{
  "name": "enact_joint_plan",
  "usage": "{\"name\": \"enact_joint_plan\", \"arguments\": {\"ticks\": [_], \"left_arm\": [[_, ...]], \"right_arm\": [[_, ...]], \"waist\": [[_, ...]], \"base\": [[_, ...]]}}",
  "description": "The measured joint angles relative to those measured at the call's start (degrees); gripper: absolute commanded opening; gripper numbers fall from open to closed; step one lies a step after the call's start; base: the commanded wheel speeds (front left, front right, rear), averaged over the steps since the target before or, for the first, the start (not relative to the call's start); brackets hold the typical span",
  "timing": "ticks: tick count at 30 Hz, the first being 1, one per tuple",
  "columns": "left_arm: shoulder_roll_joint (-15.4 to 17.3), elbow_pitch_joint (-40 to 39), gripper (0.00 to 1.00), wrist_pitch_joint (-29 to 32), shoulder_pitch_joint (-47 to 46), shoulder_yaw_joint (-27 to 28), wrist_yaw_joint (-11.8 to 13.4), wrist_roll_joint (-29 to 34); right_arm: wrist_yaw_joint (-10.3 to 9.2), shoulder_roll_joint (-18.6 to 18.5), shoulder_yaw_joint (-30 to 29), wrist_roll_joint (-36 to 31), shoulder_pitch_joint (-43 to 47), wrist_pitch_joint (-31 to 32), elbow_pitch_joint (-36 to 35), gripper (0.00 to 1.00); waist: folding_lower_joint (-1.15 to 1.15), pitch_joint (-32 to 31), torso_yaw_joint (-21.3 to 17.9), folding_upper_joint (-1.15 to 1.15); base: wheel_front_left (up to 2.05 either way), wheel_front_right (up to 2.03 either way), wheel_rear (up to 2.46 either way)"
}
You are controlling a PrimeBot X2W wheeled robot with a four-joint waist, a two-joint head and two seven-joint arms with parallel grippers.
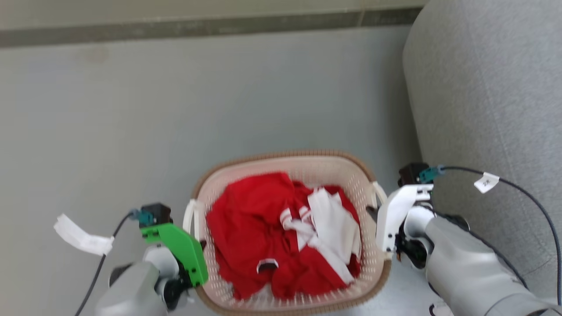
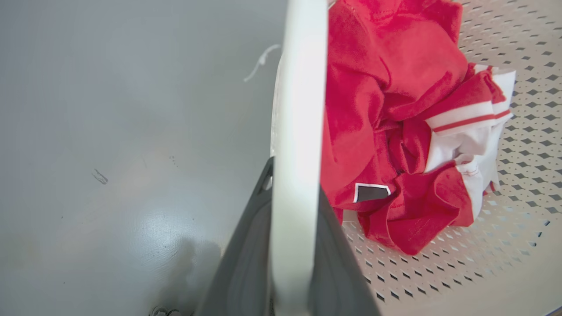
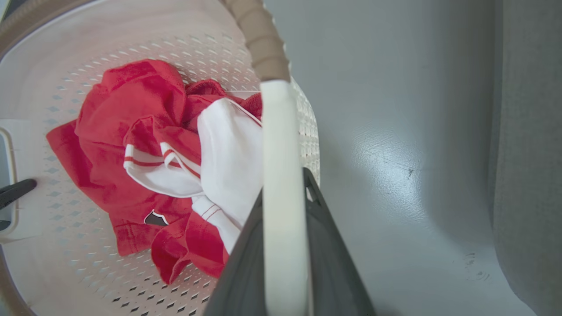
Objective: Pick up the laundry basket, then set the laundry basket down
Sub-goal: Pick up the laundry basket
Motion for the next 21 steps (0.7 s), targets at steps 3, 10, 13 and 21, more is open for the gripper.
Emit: {"name": "enact_joint_plan", "arguments": {"ticks": [3, 10, 13, 21], "left_arm": [[-0.13, 0.2, 0.0, 1.42, 1.6, -0.4, 0.0, -1.59], [-0.31, 0.97, 0.0, 4.21, 5.46, -1.59, 0.0, -2.72], [-0.32, 1.15, 0.0, 5.47, 6.62, -1.83, 0.0, -3.28], [-0.32, 1.3, 0.0, 7.09, 7.25, -2.11, 0.0, -5.0]], "right_arm": [[0.01, 0.03, 0.58, 0.58, 1.22, 1.53, 0.52, 0.0], [0.0, 0.05, 2.5, 2.83, 4.89, 5.28, 0.76, 0.0], [-0.01, 0.04, 3.24, 3.43, 5.83, 6.91, 0.71, 0.0], [-0.02, 0.01, 3.76, 3.99, 5.97, 9.34, 1.07, 0.0]], "waist": [[0.0, -2.35, 0.05, 0.0], [0.0, -7.86, 0.23, 0.0], [0.0, -10.07, 0.27, 0.0], [0.0, -13.64, 0.23, 0.0]], "base": [[0.0, 0.0, 0.0], [0.0, 0.0, 0.0], [0.0, 0.0, 0.0], [0.0, 0.0, 0.0]]}}
